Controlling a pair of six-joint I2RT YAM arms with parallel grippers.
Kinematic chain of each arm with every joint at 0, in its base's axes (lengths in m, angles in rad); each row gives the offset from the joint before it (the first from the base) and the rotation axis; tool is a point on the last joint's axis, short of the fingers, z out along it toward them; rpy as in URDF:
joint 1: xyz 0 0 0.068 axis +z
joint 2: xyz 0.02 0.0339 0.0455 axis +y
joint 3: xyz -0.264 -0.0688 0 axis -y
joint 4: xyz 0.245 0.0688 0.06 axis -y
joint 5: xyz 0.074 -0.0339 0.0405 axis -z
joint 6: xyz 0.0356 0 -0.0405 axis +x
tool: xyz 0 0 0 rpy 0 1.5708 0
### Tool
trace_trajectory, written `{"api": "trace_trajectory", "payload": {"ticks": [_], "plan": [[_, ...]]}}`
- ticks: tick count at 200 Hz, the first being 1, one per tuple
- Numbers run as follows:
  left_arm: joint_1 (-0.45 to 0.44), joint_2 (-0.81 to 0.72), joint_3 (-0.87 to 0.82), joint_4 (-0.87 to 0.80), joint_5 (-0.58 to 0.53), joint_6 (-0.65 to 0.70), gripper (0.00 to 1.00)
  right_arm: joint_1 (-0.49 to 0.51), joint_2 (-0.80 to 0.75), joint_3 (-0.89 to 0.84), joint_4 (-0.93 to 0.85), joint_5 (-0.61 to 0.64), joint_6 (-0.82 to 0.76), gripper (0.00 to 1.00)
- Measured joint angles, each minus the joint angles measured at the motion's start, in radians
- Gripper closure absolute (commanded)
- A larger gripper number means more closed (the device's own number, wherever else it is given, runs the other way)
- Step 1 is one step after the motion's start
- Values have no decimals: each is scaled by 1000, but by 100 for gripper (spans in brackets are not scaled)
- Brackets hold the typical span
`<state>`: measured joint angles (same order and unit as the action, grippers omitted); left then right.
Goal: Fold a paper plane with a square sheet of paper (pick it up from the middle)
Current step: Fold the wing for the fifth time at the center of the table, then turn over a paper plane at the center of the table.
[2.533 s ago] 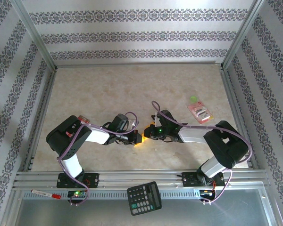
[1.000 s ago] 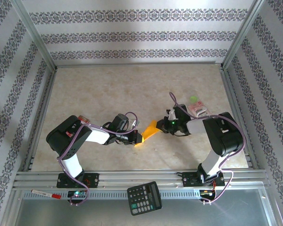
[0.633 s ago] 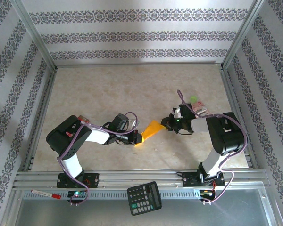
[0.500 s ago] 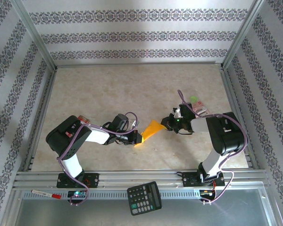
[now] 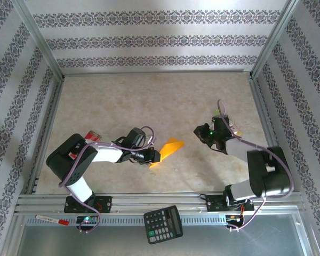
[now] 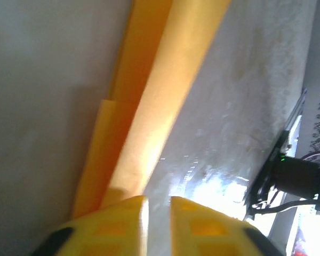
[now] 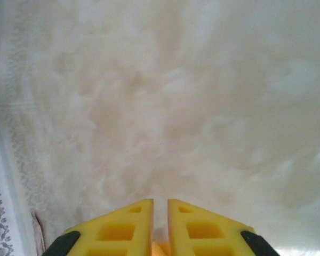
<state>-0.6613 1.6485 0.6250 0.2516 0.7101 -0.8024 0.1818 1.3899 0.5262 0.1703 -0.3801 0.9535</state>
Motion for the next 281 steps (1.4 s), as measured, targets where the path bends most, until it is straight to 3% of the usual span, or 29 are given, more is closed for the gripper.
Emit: {"api": "trace_trajectory", "payload": {"ticks": [36, 51, 74, 106, 140, 167, 281], "plan": [[55, -204, 0, -57, -46, -10, 66, 259, -184, -12, -135, 183, -39, 60], [129, -275, -6, -87, -90, -10, 65, 393, -201, -2, -205, 298, -34, 44], [233, -322, -26, -126, -137, -7, 64, 568, -129, 70, -310, 454, -8, 26], [275, -325, -47, -175, -153, 1, 64, 693, 72, 234, -373, 596, 21, 16], [275, -325, -59, -178, -146, 5, 64, 736, 220, 344, -432, 685, 58, 15], [275, -325, -68, -177, -135, 5, 64, 745, 249, 354, -498, 746, 89, 17], [275, -276, -73, -177, -112, 5, 64, 772, 124, 227, -507, 803, 162, 49]]}}
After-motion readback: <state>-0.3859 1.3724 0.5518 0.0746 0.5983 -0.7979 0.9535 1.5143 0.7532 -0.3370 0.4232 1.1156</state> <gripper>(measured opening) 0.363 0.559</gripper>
